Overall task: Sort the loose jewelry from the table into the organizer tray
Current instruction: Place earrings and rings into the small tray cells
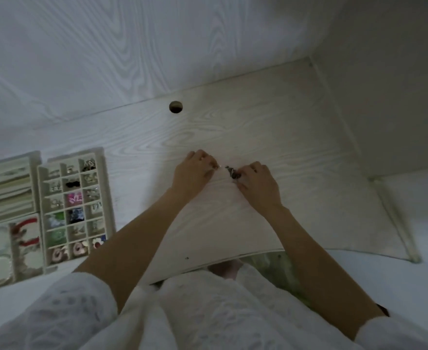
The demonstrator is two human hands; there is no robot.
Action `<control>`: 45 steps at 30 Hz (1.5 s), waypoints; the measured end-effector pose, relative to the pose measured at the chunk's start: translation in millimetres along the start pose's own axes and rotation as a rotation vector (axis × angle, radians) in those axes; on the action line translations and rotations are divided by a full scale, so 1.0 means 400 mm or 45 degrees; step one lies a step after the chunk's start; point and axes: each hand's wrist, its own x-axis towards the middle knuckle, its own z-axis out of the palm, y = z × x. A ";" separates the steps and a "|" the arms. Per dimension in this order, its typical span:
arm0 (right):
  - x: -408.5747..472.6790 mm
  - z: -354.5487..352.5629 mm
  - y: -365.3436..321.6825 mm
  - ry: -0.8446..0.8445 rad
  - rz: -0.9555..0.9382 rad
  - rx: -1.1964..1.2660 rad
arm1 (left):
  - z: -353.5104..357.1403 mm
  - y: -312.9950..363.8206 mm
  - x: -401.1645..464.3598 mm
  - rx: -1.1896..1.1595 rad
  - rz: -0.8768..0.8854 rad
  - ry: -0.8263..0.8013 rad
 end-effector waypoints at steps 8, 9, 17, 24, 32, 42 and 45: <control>0.084 0.003 -0.088 0.141 -0.271 -0.078 | -0.010 -0.037 -0.079 -0.016 -0.148 0.094; 0.097 0.005 -0.097 0.130 -0.313 -0.122 | -0.014 -0.037 -0.086 -0.021 -0.159 0.076; 0.138 0.051 -0.163 -0.168 -0.481 -0.200 | -0.110 -0.097 -0.314 -0.337 -0.417 0.273; 0.129 0.147 -0.445 -0.301 -0.546 0.357 | -0.201 -0.298 -0.573 -0.495 -0.879 0.728; 0.212 0.190 -0.697 -0.338 -0.684 0.445 | -0.207 -0.469 -0.615 -0.306 -1.163 0.824; 0.283 0.294 -0.845 -0.267 -0.776 -0.027 | -0.207 -0.508 -0.604 -0.328 -1.221 0.830; 0.283 0.288 -0.848 -0.220 -0.818 -0.150 | -0.207 -0.509 -0.605 -0.329 -1.206 0.863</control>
